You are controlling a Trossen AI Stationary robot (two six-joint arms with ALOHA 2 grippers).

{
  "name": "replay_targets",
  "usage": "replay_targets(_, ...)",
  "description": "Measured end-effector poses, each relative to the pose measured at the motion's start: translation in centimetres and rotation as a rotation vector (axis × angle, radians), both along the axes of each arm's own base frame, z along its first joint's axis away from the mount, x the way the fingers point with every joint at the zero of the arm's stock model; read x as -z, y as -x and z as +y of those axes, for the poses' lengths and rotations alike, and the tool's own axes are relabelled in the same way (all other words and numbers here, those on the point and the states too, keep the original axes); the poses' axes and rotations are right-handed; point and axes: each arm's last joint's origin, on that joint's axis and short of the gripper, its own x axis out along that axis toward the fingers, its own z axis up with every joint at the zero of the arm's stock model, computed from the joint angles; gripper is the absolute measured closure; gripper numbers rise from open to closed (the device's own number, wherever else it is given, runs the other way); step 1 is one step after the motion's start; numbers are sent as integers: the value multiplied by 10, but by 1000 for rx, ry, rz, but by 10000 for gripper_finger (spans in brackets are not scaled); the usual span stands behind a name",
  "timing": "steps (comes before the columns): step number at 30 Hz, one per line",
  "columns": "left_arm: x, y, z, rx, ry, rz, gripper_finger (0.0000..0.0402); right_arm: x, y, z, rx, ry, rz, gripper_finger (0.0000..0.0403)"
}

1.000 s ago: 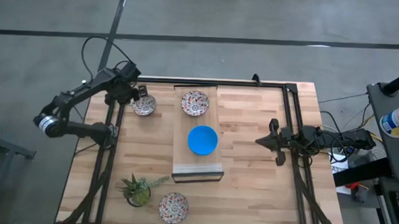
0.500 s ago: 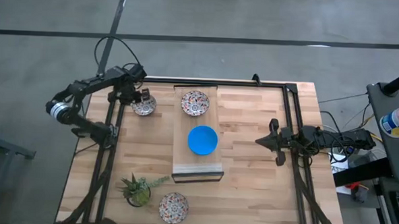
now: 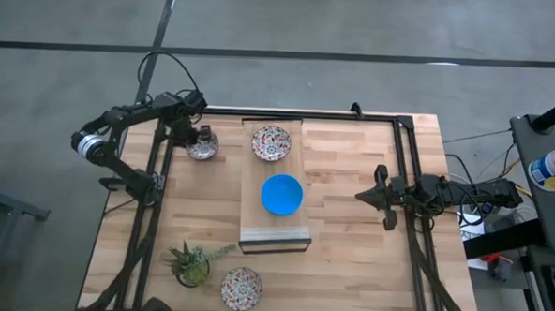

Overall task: Pick & Place Mini bowls
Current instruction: Stack the top white bowl on top of the white bowl on the shelf

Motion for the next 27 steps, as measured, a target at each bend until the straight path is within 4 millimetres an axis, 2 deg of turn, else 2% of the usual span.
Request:
replay_targets(2, -2, 0, -1, 6, 0, -16, 373, 0, 0, 0, 0, -2, 0, 394)
replay_targets(4, -4, -1, 0, 17, -9, -37, 387, 0, 0, 0, 0, -3, 0, 394)
replay_targets(9, -13, 2, -2, 52, -54, -55, 389, 0, 0, 0, 0, -3, 0, 394)
replay_targets(15, -33, 9, -6, 63, -148, -51, 399, 0, 0, 0, 0, -4, 0, 394)
replay_targets(27, -67, 18, -28, 68, -220, -267, 400, 0, 0, 0, 0, -4, 0, 394)
